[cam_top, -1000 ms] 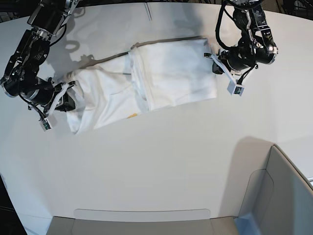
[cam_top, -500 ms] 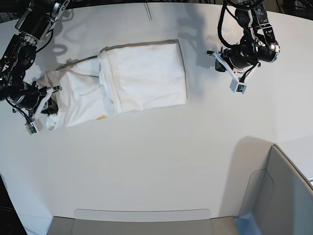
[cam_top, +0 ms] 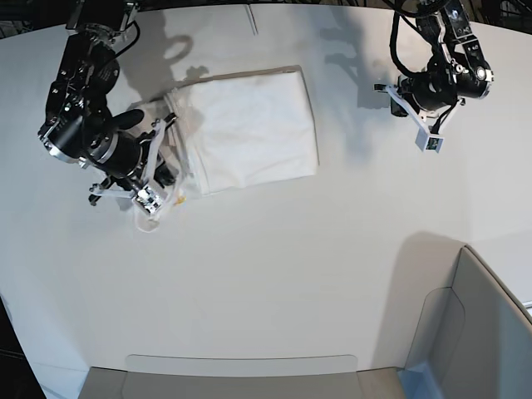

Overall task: Layout the t-shirt on the table in an organized manner, then fold the t-shirt properly
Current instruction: 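Fold the held end with the right gripper over the folded half, then press and tuck the bundled shirt edges with both grippers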

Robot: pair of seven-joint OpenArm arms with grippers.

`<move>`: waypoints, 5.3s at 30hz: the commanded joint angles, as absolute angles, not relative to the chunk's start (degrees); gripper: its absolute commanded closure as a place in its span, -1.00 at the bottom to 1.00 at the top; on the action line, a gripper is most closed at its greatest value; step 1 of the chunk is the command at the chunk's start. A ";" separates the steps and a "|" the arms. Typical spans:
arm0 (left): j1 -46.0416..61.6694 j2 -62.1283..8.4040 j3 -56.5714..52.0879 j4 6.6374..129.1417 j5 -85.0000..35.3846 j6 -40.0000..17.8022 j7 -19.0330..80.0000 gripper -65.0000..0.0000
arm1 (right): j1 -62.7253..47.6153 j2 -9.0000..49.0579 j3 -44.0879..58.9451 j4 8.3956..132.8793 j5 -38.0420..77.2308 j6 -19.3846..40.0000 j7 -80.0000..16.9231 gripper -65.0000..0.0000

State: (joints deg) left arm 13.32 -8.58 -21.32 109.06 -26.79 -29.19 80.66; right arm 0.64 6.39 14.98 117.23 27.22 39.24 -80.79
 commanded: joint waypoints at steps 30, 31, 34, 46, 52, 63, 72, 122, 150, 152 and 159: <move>12.35 -9.19 -23.96 101.85 -26.95 -29.14 80.00 1.00 | 5.58 -1.01 -16.75 116.26 19.38 40.00 -80.00 1.00; 12.35 -9.19 -25.45 101.85 -26.95 -29.23 80.00 1.00 | 5.41 -1.01 -17.98 116.00 18.59 40.00 -80.00 1.00; 12.35 -9.01 -29.67 102.37 -27.21 -29.32 80.00 1.00 | 4.70 -0.84 -21.49 114.59 17.45 40.00 -79.96 1.00; 12.35 -8.84 -31.43 104.40 -27.21 -29.32 80.00 1.00 | 4.70 -1.01 -22.64 106.24 17.63 40.00 -75.91 1.00; 12.35 -8.75 -31.52 104.40 -27.21 -29.32 80.00 1.00 | 5.49 -0.57 -27.65 107.74 17.71 40.00 -75.38 0.62; 12.70 -8.75 -31.52 105.63 -27.21 -29.32 80.00 1.00 | 6.20 -3.30 -23.16 116.97 17.80 40.00 -75.30 0.43; 10.68 -9.19 -28.35 116.44 -29.23 -31.16 80.00 1.00 | 8.57 -4.18 5.32 114.15 29.41 40.00 -80.00 1.00; 2.59 -1.45 -15.43 116.44 -34.51 -40.00 74.42 1.00 | 8.31 -5.67 12.88 88.40 26.59 40.00 -75.30 1.00; 7.34 -7.25 -13.85 116.53 -34.33 -24.40 61.05 1.00 | 10.24 -3.12 10.07 82.95 42.77 40.00 -73.36 1.00; 7.43 -7.43 -13.85 116.53 -34.33 -24.40 61.05 1.00 | 9.27 -2.07 9.27 85.49 46.46 40.00 -75.82 1.00; 7.43 -7.52 -14.46 116.44 -34.33 -24.40 61.14 1.00 | 4.97 -0.66 7.78 95.69 46.81 40.00 -80.00 1.00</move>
State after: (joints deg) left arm 7.94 -7.05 -14.31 115.48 -33.61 -24.18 62.52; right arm 3.70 -0.45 8.16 94.65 45.21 39.31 -80.93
